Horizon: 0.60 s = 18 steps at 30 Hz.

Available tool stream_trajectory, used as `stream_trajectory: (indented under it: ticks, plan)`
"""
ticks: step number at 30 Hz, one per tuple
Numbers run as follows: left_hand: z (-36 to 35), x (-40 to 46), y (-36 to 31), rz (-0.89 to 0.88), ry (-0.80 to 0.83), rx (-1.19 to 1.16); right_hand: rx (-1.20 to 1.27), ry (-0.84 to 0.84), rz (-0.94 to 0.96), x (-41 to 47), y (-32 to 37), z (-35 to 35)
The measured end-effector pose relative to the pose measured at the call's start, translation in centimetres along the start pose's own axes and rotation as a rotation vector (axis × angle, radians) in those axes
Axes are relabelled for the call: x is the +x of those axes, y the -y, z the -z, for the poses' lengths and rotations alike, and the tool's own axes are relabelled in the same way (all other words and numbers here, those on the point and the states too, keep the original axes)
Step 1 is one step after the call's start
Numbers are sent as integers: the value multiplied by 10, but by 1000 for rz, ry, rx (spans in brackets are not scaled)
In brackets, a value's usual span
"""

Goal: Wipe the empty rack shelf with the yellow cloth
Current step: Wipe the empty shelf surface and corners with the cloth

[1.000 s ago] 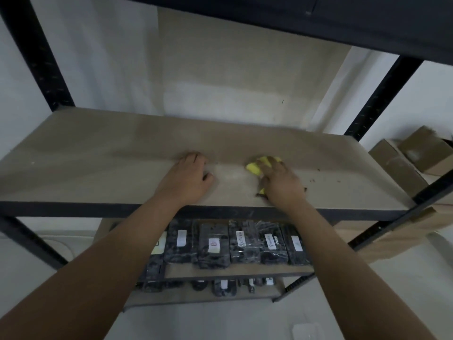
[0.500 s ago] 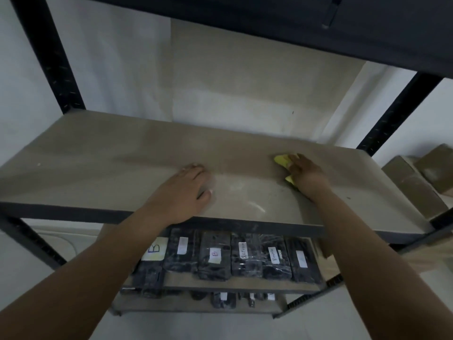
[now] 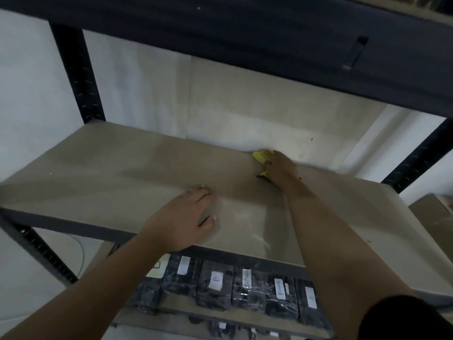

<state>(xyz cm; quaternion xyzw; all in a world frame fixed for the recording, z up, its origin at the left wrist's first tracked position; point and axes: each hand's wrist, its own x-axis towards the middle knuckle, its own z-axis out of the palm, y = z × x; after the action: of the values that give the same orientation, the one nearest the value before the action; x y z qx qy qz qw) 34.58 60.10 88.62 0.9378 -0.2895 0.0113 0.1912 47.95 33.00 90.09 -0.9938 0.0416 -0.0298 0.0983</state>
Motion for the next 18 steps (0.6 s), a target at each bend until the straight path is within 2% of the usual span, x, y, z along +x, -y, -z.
stream_trajectory:
  ticks: [6, 12, 16, 18]
  plan:
    - [2, 1, -2, 22, -7, -5, 51, 9, 203, -23, 17, -2]
    - [0, -2, -2, 43, -21, -16, 284, 51, 414, -115, 25, -1]
    - [-2, -2, -2, 42, -37, -26, 664, 187, 327, -163, 9, 15]
    - [-2, 0, -1, 32, -48, -25, 768, 127, 190, -153, 1, 25]
